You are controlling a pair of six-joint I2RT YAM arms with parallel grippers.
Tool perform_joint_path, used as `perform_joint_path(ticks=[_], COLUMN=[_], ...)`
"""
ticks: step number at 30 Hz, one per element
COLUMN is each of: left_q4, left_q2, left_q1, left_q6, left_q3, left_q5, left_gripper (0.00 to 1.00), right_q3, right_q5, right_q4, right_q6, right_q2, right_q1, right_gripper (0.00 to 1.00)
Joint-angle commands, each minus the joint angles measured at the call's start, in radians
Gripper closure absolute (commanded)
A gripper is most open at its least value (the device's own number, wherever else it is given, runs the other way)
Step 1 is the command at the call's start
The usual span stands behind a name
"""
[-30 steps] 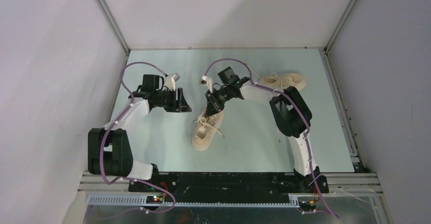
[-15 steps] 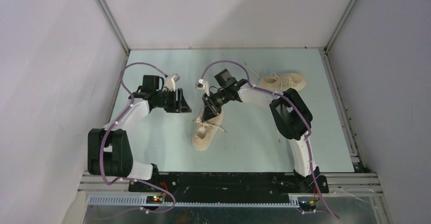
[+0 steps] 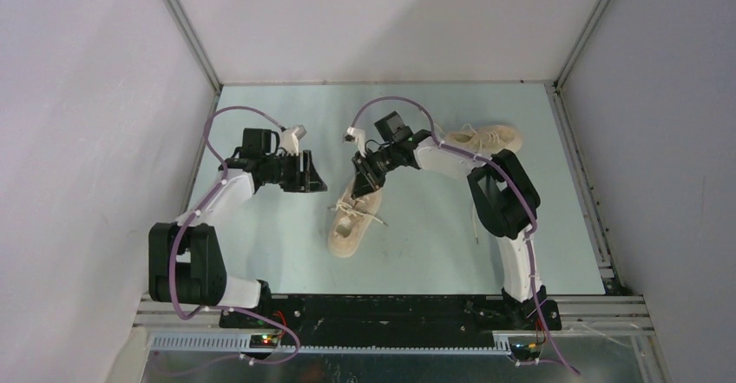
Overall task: Tie the shoes
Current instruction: Cross the shoelace with the shoelace.
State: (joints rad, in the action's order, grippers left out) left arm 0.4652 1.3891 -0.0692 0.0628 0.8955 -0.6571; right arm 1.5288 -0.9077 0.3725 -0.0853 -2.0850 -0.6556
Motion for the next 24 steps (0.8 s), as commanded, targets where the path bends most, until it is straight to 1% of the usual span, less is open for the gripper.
perform_joint_path(ticks=[1, 11, 15, 20, 24], left_q4=[-0.026, -0.029, -0.029, -0.034, -0.039], left_q2=[-0.045, -0.055, -0.056, -0.058, -0.057], left_q1=[0.007, 0.007, 0.007, 0.007, 0.007], left_q6=[0.007, 0.007, 0.007, 0.006, 0.009], left_q3=[-0.015, -0.021, -0.022, -0.031, -0.033], left_q5=[0.003, 0.011, 0.007, 0.009, 0.006], left_gripper=[0.42, 0.42, 0.42, 0.42, 0.41], right_q3=[0.033, 0.05, 0.053, 0.064, 0.074], right_q5=[0.042, 0.048, 0.032, 0.018, 0.044], right_q4=[0.021, 0.046, 0.044, 0.02, 0.023], right_q6=[-0.051, -0.072, -0.068, -0.039, -0.043], right_q2=[0.005, -0.012, -0.002, 0.009, -0.009], right_q1=[-0.045, -0.068, -0.059, -0.02, -0.017], right_gripper=[0.84, 0.84, 0.84, 0.84, 0.84])
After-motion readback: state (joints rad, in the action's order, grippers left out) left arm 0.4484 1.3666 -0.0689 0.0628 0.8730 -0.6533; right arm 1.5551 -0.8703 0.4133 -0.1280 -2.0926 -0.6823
